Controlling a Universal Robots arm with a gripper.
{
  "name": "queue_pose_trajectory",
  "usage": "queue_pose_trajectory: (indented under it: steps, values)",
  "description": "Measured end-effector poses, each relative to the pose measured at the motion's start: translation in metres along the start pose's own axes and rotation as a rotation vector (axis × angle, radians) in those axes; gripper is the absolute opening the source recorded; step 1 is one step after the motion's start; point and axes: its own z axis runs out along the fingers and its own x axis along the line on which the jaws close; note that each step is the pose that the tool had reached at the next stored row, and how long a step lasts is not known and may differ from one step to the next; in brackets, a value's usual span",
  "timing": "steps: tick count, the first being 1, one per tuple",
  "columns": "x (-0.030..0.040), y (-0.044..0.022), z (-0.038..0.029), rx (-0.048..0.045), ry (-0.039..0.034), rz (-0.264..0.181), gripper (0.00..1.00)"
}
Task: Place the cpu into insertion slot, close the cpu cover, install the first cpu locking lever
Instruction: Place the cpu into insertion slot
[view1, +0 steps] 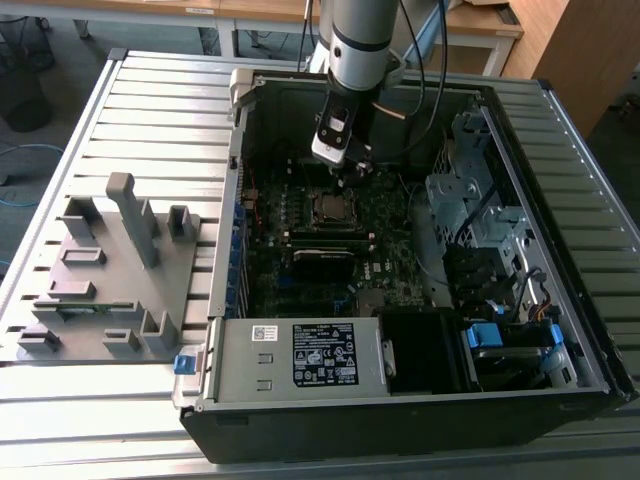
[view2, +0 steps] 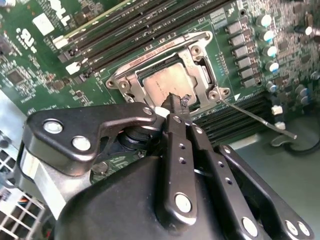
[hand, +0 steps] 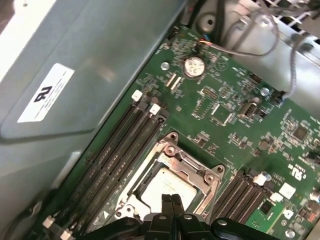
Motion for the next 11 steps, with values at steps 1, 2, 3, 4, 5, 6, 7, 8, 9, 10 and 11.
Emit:
queue_pose_trajectory:
  steps: [1, 2, 3, 4, 5, 6, 7, 8, 9, 10, 11]
  values:
    - [0.0000, 0.0000, 0.0001, 0.0003, -0.0001, -0.015, 0.10]
    - [0.0000, 0.0000, 0.0001, 0.0007, -0.0002, -0.029, 0.10]
    - [0.0000, 0.0000, 0.0002, 0.0011, -0.0002, -0.043, 0.10]
    - [0.0000, 0.0000, 0.0003, 0.0015, -0.0004, -0.059, 0.10]
    - [0.0000, 0.0000, 0.0003, 0.0019, -0.0004, -0.073, 0.10]
    - [0.0000, 0.0000, 0.0004, 0.0023, -0.0005, -0.088, 0.10]
    - [0.0000, 0.0000, 0.0005, 0.0026, -0.0005, -0.102, 0.10]
    - [0.0000, 0.0000, 0.0006, 0.0029, -0.0006, -0.116, 0.10]
    - [0.0000, 0.0000, 0.0008, 0.0032, -0.0005, -0.129, 0.10]
    - [0.0000, 0.0000, 0.0009, 0.0035, -0.0005, -0.142, 0.10]
    - [0.0000, 0.0000, 0.0010, 0.0038, -0.0005, -0.154, 0.10]
